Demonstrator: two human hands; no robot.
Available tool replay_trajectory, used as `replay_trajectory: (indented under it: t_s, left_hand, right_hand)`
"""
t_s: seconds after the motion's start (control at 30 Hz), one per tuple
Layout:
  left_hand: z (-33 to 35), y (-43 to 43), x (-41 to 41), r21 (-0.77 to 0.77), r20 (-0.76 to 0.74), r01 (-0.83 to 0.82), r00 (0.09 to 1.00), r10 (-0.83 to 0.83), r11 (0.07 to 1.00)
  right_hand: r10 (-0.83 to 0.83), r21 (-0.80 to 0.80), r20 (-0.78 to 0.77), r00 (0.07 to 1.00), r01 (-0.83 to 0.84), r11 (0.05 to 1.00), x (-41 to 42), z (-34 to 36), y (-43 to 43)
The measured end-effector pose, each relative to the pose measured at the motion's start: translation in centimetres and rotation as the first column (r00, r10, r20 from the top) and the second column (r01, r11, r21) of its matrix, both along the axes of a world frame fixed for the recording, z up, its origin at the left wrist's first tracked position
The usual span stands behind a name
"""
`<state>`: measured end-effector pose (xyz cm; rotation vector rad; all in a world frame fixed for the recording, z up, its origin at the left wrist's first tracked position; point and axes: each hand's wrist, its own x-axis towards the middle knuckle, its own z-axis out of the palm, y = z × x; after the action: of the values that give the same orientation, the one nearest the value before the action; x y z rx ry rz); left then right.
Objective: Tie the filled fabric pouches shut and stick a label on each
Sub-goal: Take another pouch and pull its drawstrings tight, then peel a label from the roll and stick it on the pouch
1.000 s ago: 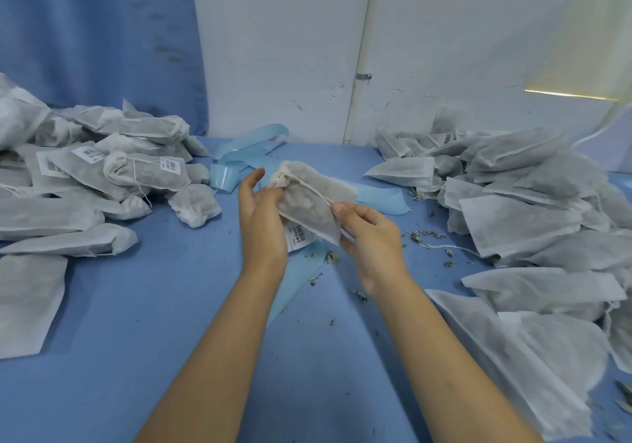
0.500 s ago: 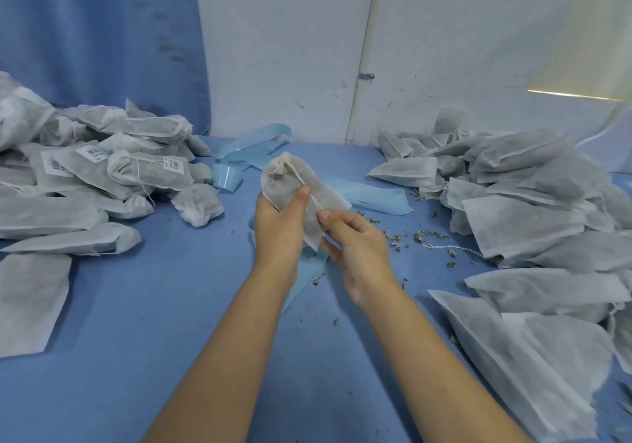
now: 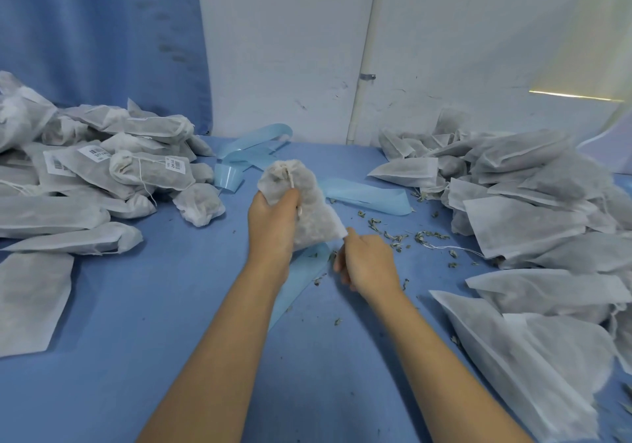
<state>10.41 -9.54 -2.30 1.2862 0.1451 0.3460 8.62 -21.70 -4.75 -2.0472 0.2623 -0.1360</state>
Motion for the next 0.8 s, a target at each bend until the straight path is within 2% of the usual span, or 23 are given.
replay_trajectory:
  t_s: [0.07,0.17,0.23,0.33,0.43,0.5,0.6,0.7,0.8]
  left_hand:
    - [-0.1,-0.1,-0.1,0.049,-0.02,0.009,1.0,-0.008,0.999]
    - [-0.5,0.1,-0.1,0.095,-0.066,-0.003,0.998,0.009,0.996]
    - [-0.9,0.3,-0.1,0.137,-0.096,-0.024,0.995,0.037,0.99]
    - [-1.2,0.7,0.0,0.211,-0.106,-0.069,0.99,0.093,0.975]
    - [-1.2,0.9,-0.2,0.256,-0.096,-0.078,0.99,0.105,0.964]
    - [-1.3,0.8,-0.3,0.325,-0.078,-0.078,0.991,0.109,0.942]
    - [-1.4,0.7,-0.5,0.469,-0.008,-0.103,0.993,0.121,0.877]
    - [-1.7,0.5,-0.6,0.58,0.057,-0.08,0.997,0.058,0.81]
    - [-1.9,0.3,-0.7,0.624,0.047,-0.018,0.999,-0.014,0.781]
  right_hand:
    - [0.016,-0.075,-0.011,1.0,-0.017,0.997,0.1,-0.4,-0.1]
    - [0.036,-0.095,0.166,0.985,-0.021,0.995,0.5,-0.8,-0.2]
    - [0.045,-0.046,0.293,0.955,-0.033,0.998,0.7,-0.9,-0.2]
    - [-0.011,0.011,0.375,0.927,0.008,1.0,0.8,-1.1,-0.4]
    - [-0.072,0.084,0.287,0.955,0.05,0.995,0.5,-0.9,-0.4]
    - [-0.064,-0.015,0.168,0.984,0.067,0.998,0.3,-0.6,-0.3]
    - [-0.034,-0.255,0.047,0.998,0.045,0.966,0.3,-0.9,-0.2]
    - [-0.024,-0.306,0.153,0.988,0.071,0.949,0.4,-0.9,-0.2]
    - [-0.039,-0.17,0.29,0.956,0.091,0.981,0.5,-1.1,-0.2]
